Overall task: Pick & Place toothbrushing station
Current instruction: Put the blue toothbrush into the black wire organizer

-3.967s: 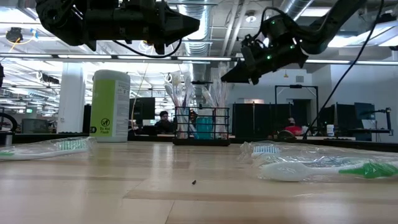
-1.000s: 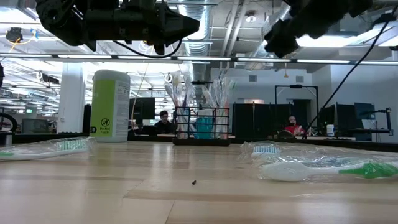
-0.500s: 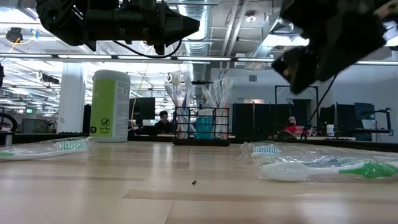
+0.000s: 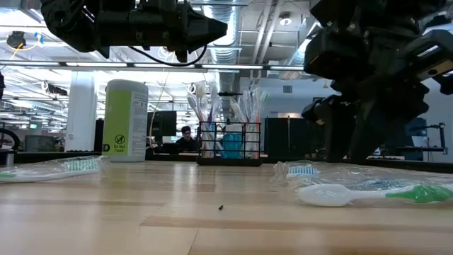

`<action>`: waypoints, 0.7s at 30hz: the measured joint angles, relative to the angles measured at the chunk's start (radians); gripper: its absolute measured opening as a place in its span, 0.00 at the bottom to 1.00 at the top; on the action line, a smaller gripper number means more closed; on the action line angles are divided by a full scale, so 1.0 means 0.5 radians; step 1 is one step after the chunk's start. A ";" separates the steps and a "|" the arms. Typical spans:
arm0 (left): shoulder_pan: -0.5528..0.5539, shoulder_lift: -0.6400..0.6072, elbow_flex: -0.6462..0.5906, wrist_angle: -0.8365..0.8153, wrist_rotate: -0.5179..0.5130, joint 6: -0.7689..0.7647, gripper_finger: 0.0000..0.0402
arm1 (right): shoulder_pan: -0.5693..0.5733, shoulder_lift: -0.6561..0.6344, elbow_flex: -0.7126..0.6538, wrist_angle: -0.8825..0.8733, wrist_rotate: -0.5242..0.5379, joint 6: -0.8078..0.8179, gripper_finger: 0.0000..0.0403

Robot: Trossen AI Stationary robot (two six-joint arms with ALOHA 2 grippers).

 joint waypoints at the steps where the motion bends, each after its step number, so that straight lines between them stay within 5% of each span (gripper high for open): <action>1: 0.001 0.000 0.000 0.000 0.001 0.000 0.14 | 0.000 0.012 0.001 0.019 0.000 0.011 0.38; 21: 0.001 0.000 0.000 0.000 0.001 -0.005 0.14 | 0.009 0.012 0.000 0.069 -0.001 0.049 0.33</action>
